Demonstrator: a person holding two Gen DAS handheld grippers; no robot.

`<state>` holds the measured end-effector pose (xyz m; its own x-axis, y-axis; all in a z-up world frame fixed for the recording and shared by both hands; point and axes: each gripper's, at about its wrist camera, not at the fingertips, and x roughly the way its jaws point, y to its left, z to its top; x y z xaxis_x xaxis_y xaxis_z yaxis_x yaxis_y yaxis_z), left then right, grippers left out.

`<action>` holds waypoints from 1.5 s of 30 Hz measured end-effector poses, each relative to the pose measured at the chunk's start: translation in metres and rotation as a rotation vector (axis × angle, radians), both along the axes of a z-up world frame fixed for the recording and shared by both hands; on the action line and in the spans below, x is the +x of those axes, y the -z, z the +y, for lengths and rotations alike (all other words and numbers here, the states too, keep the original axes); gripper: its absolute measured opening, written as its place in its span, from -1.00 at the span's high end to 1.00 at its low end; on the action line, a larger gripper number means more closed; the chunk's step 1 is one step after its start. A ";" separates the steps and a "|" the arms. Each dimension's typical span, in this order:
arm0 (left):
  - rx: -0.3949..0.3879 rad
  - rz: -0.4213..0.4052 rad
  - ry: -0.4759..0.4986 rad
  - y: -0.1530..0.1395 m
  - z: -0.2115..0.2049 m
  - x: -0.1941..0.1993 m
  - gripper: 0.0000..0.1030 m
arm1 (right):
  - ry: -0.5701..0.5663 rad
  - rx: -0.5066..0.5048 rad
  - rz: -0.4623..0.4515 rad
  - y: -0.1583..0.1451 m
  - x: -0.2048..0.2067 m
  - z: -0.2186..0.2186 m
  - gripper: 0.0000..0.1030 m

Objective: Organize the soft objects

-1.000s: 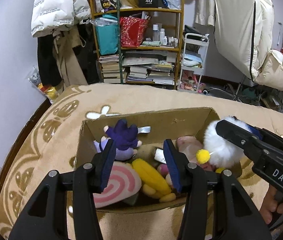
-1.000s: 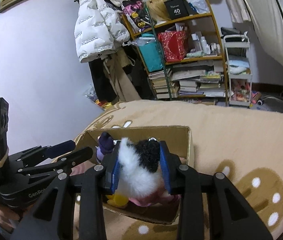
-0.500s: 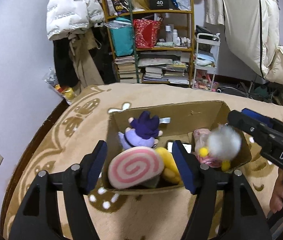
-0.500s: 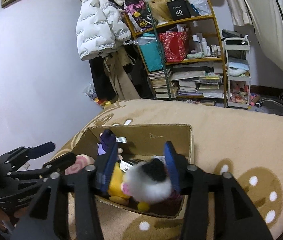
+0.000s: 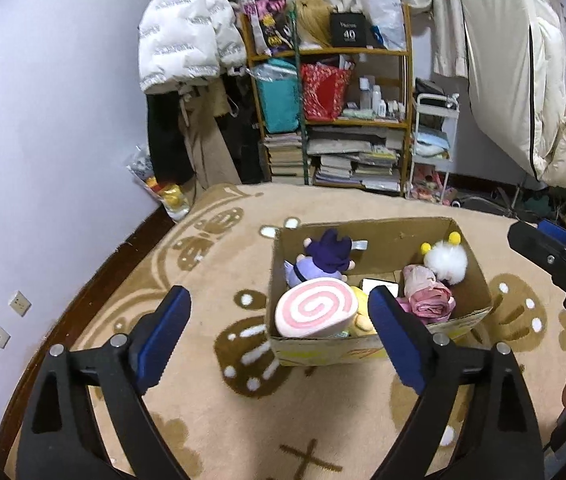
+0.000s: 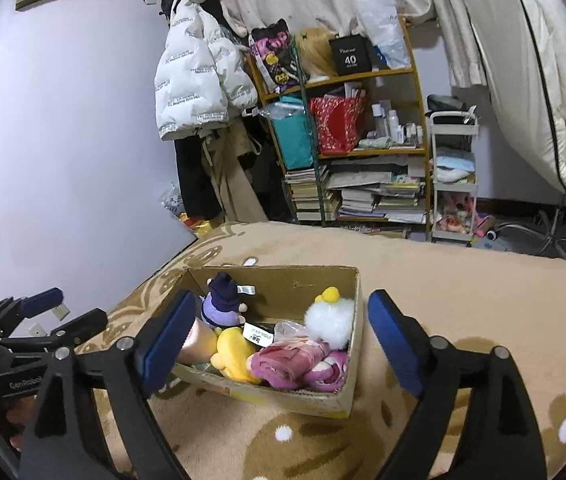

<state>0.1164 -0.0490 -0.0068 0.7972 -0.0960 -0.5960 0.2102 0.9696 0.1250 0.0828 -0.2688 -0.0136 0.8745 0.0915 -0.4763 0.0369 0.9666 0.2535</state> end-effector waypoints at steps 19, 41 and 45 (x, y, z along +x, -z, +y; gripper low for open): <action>-0.059 -0.141 -0.061 -0.042 0.043 -0.086 -0.98 | 0.072 -0.059 -0.100 -0.045 -0.087 0.007 -1.00; -0.022 -0.226 -0.061 -0.029 0.046 -0.124 -0.98 | 0.119 -0.103 -0.130 -0.032 -0.120 0.007 -1.00; -0.007 -0.206 -0.063 -0.020 0.045 -0.114 -0.98 | 0.123 -0.102 -0.114 -0.026 -0.118 0.005 -1.00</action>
